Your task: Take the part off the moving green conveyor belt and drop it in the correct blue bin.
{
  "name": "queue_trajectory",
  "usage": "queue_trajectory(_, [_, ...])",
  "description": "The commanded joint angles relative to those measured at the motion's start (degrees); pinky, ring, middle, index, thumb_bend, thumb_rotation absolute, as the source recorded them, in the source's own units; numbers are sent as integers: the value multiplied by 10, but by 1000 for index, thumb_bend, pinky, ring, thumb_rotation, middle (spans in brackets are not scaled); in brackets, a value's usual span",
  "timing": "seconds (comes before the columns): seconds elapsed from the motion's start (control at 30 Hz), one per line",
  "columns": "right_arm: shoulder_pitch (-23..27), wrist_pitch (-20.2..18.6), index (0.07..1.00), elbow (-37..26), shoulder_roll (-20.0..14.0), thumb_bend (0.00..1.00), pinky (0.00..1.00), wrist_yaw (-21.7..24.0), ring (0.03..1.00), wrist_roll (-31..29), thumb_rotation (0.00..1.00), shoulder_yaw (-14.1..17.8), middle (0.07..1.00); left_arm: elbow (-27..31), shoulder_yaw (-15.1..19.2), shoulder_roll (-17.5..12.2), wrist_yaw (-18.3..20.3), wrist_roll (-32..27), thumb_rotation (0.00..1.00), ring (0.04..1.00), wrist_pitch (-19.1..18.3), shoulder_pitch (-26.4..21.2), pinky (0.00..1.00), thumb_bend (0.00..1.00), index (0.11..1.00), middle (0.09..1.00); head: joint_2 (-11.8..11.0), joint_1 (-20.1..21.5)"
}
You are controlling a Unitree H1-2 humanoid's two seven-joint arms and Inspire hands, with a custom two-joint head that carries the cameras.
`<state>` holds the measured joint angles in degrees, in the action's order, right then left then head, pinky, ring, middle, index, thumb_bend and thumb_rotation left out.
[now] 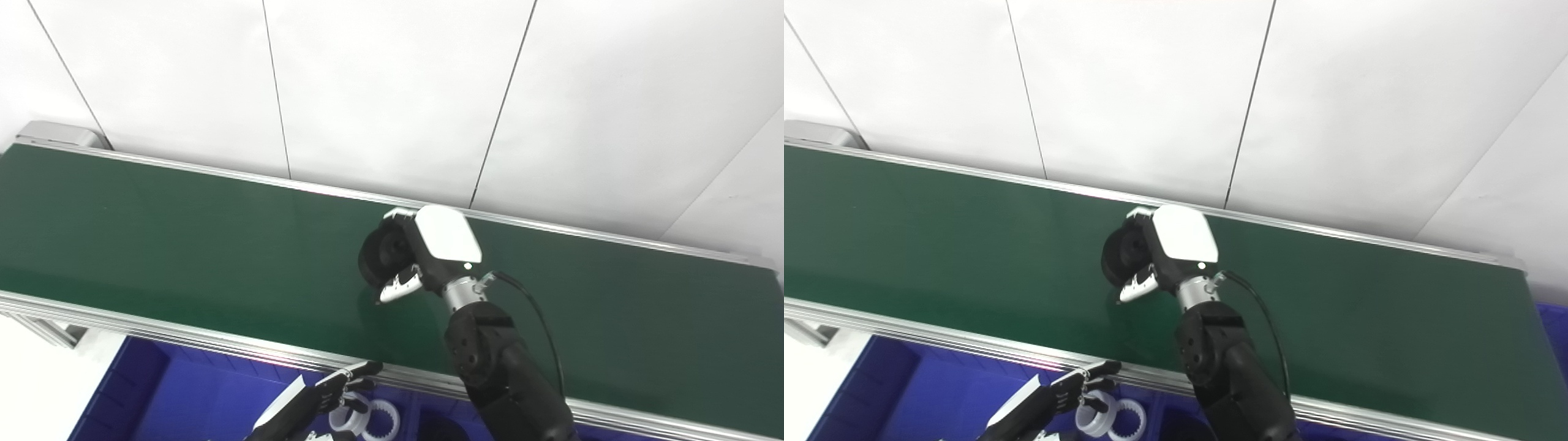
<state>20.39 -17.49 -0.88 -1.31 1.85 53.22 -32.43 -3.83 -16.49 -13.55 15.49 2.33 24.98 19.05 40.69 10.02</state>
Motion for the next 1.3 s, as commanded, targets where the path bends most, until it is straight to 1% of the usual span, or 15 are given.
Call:
queue_trajectory(0.0, [-7, -11, 495, -65, -1, 514, 332, 6, 396, 13, 0, 13, 526, 26, 5, 3, -14, 3, 760, 882, 19, 10, 790, 628, 901, 925, 13, -1])
queue_trajectory(0.03, [-15, -13, 481, -83, 0, 513, 348, 10, 408, 15, 0, 18, 544, 30, 6, 4, -18, 6, 776, 883, 19, 13, 806, 628, 905, 927, 13, -1])
queue_trajectory(0.07, [-29, -14, 478, -114, 1, 513, 348, 13, 411, 13, 0, 27, 547, 35, 6, 5, -22, 10, 800, 884, 19, 16, 821, 627, 914, 927, 30, -4])
queue_trajectory(0.1, [-39, -14, 478, -136, 2, 512, 336, 17, 407, 13, 0, 34, 547, 39, 5, 5, -25, 13, 828, 884, 19, 17, 829, 627, 923, 926, 30, -4])
queue_trajectory(0.13, [-53, -20, 479, -168, 5, 512, 332, 28, 405, 12, 0, 44, 547, 42, 4, 5, -26, 10, 833, 884, 19, 19, 830, 628, 925, 926, 50, -8])
queue_trajectory(0.23, [-92, -15, 482, -242, 5, 518, 243, 43, 443, -4, 0, 69, 499, 50, 3, 4, -25, 4, 883, 892, 19, 25, 849, 658, 933, 927, 68, -16])
queue_trajectory(0.27, [-107, -13, 484, -263, 5, 518, 246, 48, 446, -9, 0, 75, 492, 51, 3, 4, -22, -3, 914, 888, 19, 27, 841, 679, 933, 929, 70, -17])
queue_trajectory(0.37, [-160, -3, 474, -315, 0, 511, 271, 54, 400, -33, 0, 92, 541, 56, 5, 6, -14, -24, 902, 877, 19, 33, 816, 684, 913, 925, 78, -21])
queue_trajectory(0.57, [-297, 25, 449, -380, -19, 515, 392, 49, 437, -60, 0, 102, 528, 73, 8, 11, -15, -28, 896, 861, 19, 43, 765, 662, 914, 920, 98, -27])
queue_trajectory(0.7, [-387, 55, 454, -377, -33, 515, 390, 25, 443, -82, 0, 106, 528, 83, 9, 12, -12, -34, 873, 855, 19, 46, 758, 633, 914, 919, 108, -28])
queue_trajectory(0.87, [-470, 94, 462, -322, -45, 515, 401, -15, 441, -118, 0, 113, 525, 87, 10, 10, -6, -38, 848, 859, 19, 44, 760, 601, 913, 917, 119, -27])
queue_trajectory(0.93, [-484, 106, 464, -304, -45, 514, 394, -28, 429, -127, 0, 117, 527, 89, 12, 10, -9, -29, 880, 855, 19, 45, 753, 620, 916, 915, 119, -27])
queue_trajectory(1.03, [-500, 98, 467, -265, -37, 515, 324, -38, 436, -131, 0, 127, 519, 93, 14, 8, -7, -33, 867, 857, 18, 45, 753, 606, 913, 916, 129, -27])
queue_trajectory(1.13, [-507, 84, 499, -231, -29, 512, 308, -38, 391, -136, 0, 133, 517, 98, 16, 7, -5, -35, 872, 855, 19, 45, 744, 579, 915, 917, 132, -26])
queue_trajectory(1.27, [-502, 70, 510, -199, -22, 515, 209, -35, 441, -137, 0, 141, 444, 99, 19, 6, -5, -34, 870, 856, 19, 44, 741, 539, 915, 911, 137, -17])
